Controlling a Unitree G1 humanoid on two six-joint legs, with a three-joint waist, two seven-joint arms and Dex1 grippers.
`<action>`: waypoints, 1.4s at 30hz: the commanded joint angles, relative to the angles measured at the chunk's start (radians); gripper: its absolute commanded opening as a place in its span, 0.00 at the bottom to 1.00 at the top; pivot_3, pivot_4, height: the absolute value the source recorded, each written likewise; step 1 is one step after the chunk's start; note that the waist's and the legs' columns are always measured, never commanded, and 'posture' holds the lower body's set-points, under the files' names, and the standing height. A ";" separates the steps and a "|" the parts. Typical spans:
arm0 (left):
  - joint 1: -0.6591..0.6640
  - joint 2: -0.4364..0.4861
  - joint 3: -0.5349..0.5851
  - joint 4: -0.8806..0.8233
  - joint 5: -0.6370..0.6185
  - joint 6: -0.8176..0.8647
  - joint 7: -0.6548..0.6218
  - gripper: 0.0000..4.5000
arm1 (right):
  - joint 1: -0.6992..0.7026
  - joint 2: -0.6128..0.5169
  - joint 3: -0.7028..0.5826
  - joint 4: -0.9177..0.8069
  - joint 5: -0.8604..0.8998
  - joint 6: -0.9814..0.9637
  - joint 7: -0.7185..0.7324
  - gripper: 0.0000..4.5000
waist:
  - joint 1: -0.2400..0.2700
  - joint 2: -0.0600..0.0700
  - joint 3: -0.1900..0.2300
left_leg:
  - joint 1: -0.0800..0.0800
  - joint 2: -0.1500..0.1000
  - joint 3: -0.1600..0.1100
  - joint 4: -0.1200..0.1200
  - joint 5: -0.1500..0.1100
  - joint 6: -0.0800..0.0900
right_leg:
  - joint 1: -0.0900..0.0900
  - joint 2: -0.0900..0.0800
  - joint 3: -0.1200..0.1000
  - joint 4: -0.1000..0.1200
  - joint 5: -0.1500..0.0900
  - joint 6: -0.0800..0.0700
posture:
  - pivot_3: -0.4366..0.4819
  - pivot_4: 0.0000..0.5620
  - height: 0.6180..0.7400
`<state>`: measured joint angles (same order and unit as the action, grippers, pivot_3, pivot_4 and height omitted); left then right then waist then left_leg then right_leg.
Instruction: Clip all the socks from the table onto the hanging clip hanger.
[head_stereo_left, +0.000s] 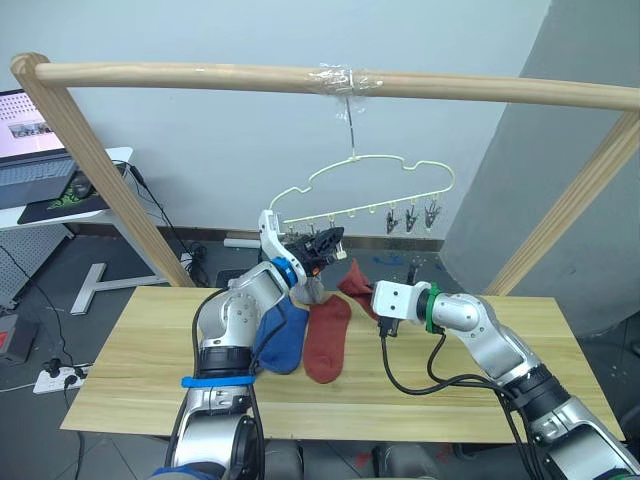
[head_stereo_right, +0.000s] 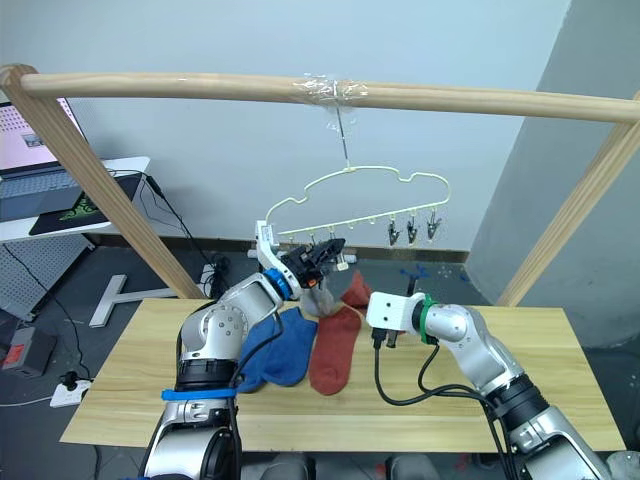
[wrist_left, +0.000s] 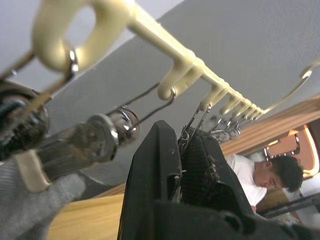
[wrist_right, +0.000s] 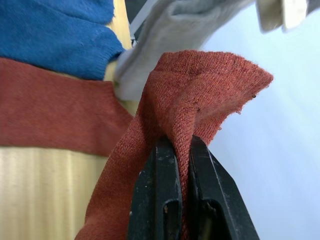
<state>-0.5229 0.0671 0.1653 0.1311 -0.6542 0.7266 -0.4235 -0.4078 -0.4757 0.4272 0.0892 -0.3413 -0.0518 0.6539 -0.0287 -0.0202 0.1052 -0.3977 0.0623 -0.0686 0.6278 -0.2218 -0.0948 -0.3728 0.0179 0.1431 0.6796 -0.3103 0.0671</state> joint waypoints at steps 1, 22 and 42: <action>-0.008 -0.008 -0.001 -0.005 0.000 -0.011 0.003 0.04 | -0.025 -0.010 0.006 -0.027 -0.026 -0.033 0.011 0.00 | 0.000 0.000 0.000 | 0.000 0.000 0.000 0.000 0.000 0.000 | 0.000 0.000 0.000 0.000 0.000 0.000 | 0.55 0.11 1.00; -0.007 -0.018 -0.012 0.000 0.017 -0.029 -0.002 0.04 | -0.072 0.009 -0.001 -0.065 -0.058 -0.033 0.026 0.00 | 0.000 0.000 0.000 | 0.000 0.000 0.000 0.000 0.000 0.000 | 0.000 0.000 0.000 0.000 0.000 0.000 | 0.54 0.13 1.00; -0.011 -0.017 -0.023 -0.003 0.020 -0.045 -0.021 0.40 | -0.085 0.020 -0.025 -0.060 -0.056 -0.010 0.011 0.00 | 0.000 0.000 0.000 | 0.000 0.000 0.000 0.000 0.000 0.000 | 0.000 0.000 0.000 0.000 0.000 0.000 | 0.54 0.12 1.00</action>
<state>-0.5228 0.0525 0.1433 0.1487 -0.6229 0.6883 -0.4291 -0.4811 -0.4588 0.4312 0.0649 -0.4093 -0.0595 0.6747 -0.0290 -0.0205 0.1055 -0.3980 0.0623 -0.0686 0.6277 -0.2218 -0.0947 -0.3731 0.0179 0.1431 0.6796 -0.3102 0.0669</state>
